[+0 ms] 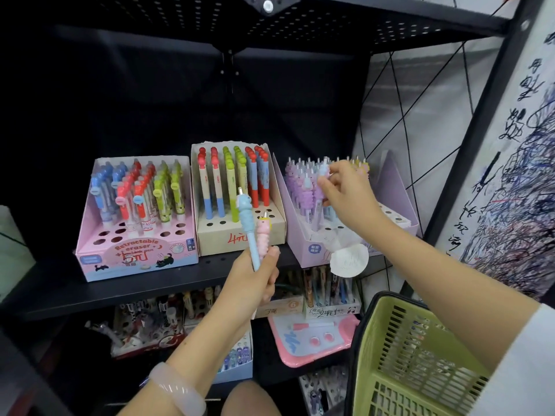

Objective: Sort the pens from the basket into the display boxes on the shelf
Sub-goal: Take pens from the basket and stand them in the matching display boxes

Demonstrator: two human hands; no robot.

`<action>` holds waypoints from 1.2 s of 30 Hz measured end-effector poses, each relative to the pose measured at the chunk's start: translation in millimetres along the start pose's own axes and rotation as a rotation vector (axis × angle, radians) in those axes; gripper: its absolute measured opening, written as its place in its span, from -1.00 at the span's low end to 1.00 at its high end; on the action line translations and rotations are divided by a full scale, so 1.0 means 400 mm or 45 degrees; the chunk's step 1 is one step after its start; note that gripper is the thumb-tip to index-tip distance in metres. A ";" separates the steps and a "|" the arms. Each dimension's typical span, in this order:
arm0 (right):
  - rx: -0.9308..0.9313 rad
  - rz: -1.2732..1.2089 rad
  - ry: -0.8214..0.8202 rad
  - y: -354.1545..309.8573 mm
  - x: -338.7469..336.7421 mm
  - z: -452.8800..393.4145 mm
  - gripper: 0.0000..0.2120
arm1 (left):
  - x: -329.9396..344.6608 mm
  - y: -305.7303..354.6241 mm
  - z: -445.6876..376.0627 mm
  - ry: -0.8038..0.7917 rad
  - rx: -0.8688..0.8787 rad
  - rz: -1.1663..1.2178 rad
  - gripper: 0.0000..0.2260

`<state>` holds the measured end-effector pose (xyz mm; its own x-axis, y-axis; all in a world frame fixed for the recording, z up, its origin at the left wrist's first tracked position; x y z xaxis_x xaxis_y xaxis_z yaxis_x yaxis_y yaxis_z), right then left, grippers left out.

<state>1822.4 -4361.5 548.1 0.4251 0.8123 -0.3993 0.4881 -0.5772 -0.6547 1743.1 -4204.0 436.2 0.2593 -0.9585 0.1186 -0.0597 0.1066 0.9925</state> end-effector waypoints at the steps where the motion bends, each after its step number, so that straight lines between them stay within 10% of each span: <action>1: 0.009 0.006 -0.023 0.002 0.007 0.000 -0.93 | -0.003 0.000 0.000 0.009 -0.002 -0.004 -0.74; 8: 0.109 0.257 -0.225 0.044 0.047 0.029 -0.86 | -0.017 0.003 0.002 0.036 -0.016 0.013 -0.81; 14: -0.191 0.171 0.166 -0.042 0.009 0.069 -0.83 | -0.008 0.018 0.009 0.000 0.042 0.005 -0.83; 21: 0.200 -0.361 -0.407 -0.063 0.075 0.153 -0.92 | 0.044 0.047 0.018 -0.074 0.135 -0.106 -0.74; 33: 0.503 -0.522 0.447 0.143 -0.182 -0.075 -0.83 | 0.177 0.094 -0.010 -0.040 0.150 -0.188 -0.81; 36: 0.355 -0.099 0.640 0.196 -0.256 -0.138 -0.80 | 0.216 0.102 -0.020 -0.051 0.191 -0.211 -0.82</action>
<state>1859.5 -4494.6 573.1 0.7393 0.6725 -0.0339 0.3421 -0.4184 -0.8414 1770.7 -4280.5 487.1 0.2389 -0.9698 -0.0499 -0.1626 -0.0906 0.9825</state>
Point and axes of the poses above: each hand's wrist, its own z-axis away from the middle knuckle, its own x-axis out of the palm, y = z × x, the point moved 5 cm from there along -z, towards the middle knuckle, and after that the axes turned 14 degrees about y, right-handed, at the moved point
